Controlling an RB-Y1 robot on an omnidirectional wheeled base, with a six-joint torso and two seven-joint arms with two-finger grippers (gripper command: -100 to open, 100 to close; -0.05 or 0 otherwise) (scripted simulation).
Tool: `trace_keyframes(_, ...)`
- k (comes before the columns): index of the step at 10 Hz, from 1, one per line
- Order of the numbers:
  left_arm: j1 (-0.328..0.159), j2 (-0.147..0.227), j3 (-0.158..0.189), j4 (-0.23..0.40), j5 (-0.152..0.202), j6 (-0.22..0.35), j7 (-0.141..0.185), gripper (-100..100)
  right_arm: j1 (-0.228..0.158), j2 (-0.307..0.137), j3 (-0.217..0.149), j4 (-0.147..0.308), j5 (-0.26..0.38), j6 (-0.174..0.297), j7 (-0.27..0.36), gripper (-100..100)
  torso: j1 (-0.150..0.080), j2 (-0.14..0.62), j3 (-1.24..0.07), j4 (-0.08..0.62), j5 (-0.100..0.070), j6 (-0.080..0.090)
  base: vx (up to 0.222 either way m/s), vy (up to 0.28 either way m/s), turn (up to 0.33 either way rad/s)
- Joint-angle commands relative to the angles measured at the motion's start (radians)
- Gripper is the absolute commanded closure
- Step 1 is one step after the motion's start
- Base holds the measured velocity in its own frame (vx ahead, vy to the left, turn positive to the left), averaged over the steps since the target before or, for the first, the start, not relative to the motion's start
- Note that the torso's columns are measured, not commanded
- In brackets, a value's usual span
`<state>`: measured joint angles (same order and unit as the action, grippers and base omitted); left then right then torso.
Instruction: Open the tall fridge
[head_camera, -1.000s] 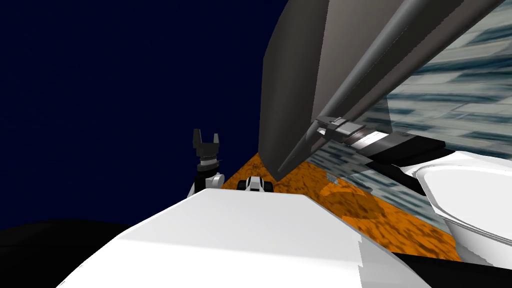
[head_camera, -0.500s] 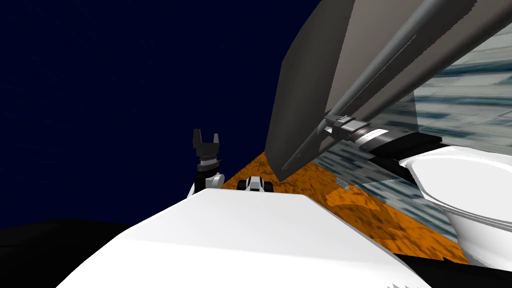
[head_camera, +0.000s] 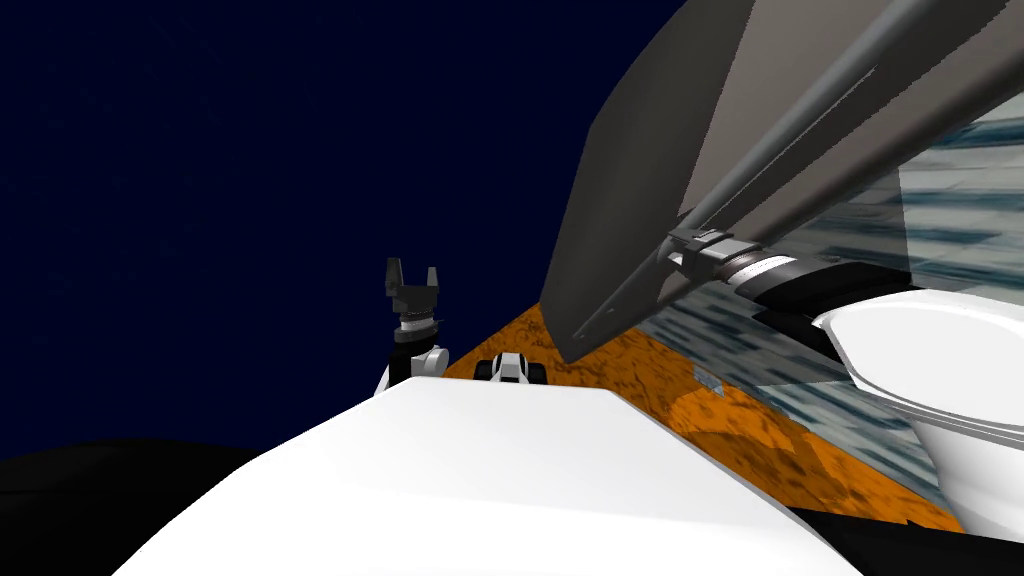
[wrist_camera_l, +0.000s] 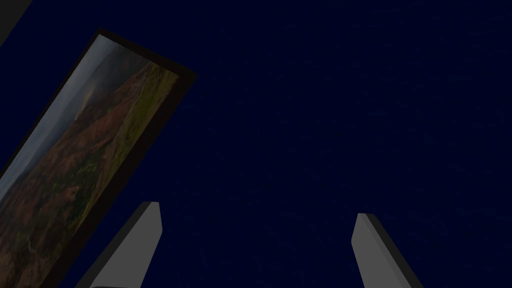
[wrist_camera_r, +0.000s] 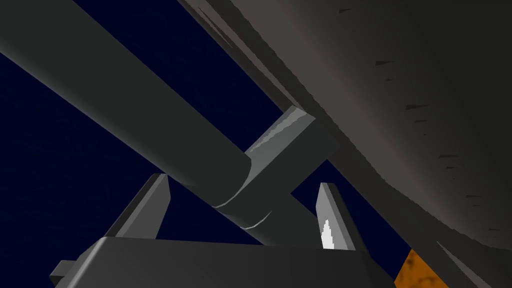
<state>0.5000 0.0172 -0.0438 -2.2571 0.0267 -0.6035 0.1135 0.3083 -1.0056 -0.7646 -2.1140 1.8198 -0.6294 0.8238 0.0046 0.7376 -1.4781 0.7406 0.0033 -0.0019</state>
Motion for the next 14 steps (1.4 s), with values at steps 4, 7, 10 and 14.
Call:
trace_keyframes(4,0.0,0.0,0.0,0.0,0.0,0.0,0.0,0,-0.023,-0.041,-0.004,0.144,0.081,0.04,-0.04,100,0.0,-0.001,-0.001,0.0,0.001,-0.004,-0.065,0.161,0.129)
trace_keyframes(7,0.0,0.0,0.0,0.0,0.0,0.0,0.0,0,-0.031,-0.059,-0.005,0.214,0.12,0.055,-0.056,100,0.0,-0.002,0.0,0.001,0.002,-0.002,-0.074,0.162,0.139)
trace_keyframes(10,0.0,0.0,0.0,0.0,0.0,0.0,0.0,0,-0.028,-0.071,-0.005,0.258,0.153,0.062,-0.062,100,0.0,0.0,0.001,0.0,0.001,-0.001,-0.048,0.129,0.124)
trace_keyframes(14,0.0,0.0,0.0,0.0,0.0,0.0,0.0,0,-0.068,-0.076,-0.06,0.376,0.283,0.051,-0.133,100,-0.004,-0.003,-0.001,0.0,0.002,0.001,-0.085,0.068,0.258)
